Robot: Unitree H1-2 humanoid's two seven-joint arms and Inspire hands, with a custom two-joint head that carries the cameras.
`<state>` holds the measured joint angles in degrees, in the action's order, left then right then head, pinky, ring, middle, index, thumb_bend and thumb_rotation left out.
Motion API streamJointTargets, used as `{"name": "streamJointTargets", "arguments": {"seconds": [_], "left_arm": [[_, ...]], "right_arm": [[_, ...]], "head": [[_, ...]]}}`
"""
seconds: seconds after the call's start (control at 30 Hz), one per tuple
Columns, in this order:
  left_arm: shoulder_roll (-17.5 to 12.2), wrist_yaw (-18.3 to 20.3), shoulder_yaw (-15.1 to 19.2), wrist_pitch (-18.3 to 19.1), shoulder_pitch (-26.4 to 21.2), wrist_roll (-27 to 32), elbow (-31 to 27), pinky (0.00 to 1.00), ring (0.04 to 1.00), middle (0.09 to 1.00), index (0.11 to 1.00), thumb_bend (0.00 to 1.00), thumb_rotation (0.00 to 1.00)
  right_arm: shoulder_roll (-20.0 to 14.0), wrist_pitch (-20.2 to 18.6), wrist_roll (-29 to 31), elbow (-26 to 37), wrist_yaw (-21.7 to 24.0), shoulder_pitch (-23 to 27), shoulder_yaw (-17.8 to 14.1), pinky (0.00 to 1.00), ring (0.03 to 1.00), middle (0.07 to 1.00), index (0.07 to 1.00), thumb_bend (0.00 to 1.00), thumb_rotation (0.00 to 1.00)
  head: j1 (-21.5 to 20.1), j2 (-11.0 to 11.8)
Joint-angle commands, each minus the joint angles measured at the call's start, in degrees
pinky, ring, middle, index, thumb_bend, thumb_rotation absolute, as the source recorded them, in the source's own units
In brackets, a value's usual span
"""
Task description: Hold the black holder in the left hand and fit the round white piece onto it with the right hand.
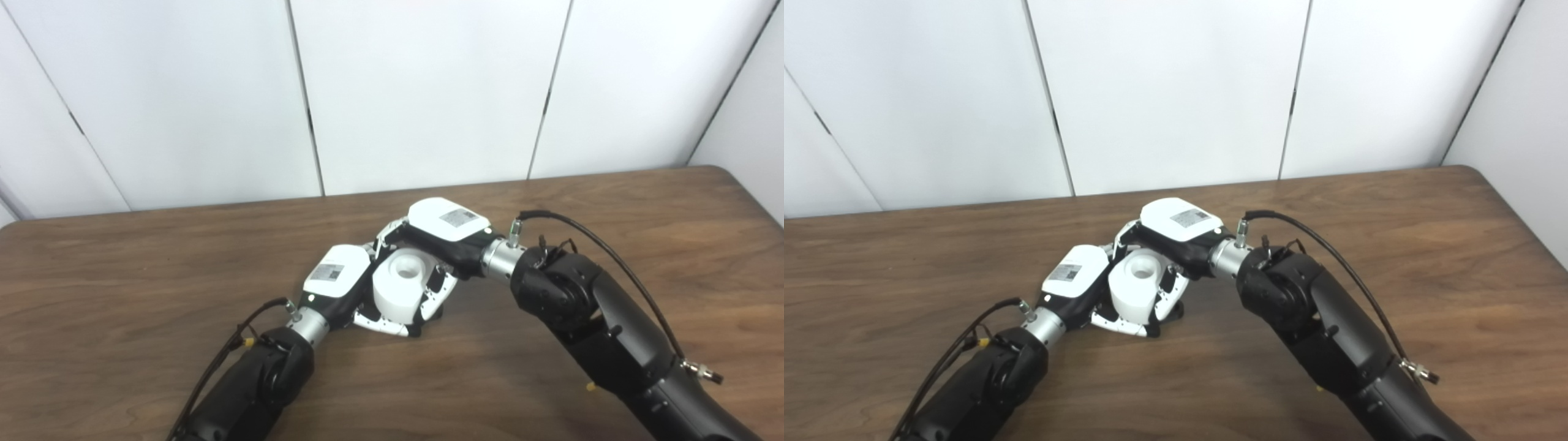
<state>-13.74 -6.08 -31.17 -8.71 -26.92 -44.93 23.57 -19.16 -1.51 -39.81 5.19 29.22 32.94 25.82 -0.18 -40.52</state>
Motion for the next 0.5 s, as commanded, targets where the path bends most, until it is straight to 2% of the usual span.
{"name": "streamJointTargets", "arguments": {"seconds": [0.0,0.17,0.3,0.47], "left_arm": [[-2.6,5.1,-0.7,5.4,2.8,-2.4,3.5,0.82,0.882,0.85,0.605,1.0,0.33],[-2.5,4.7,-0.6,4.7,2.6,-2.1,4.1,0.82,0.881,0.846,0.602,1.0,0.32],[-2.6,6.3,-0.5,5.4,2.6,-1.5,3.4,0.83,0.891,0.854,0.606,1.0,0.32],[-2.8,5.0,-0.7,4.3,2.5,-1.5,4.1,0.82,0.88,0.845,0.585,1.0,0.32]], "right_arm": [[-0.6,1.4,0.0,0.4,2.2,1.2,1.2,0.73,0.807,0.763,0.48,0.52,0.14],[-1.5,2.9,0.7,0.1,2.8,1.2,2.2,0.71,0.801,0.769,0.48,0.52,0.14],[-2.0,3.1,0.8,0.0,3.1,1.3,2.5,0.71,0.804,0.771,0.48,0.52,0.14],[-2.5,3.4,1.6,0.0,3.3,1.3,2.4,0.69,0.804,0.774,0.48,0.52,0.14]], "head": [[0.0,-0.1],[-0.1,-0.3],[-0.2,-0.4],[-0.5,-0.5]]}}
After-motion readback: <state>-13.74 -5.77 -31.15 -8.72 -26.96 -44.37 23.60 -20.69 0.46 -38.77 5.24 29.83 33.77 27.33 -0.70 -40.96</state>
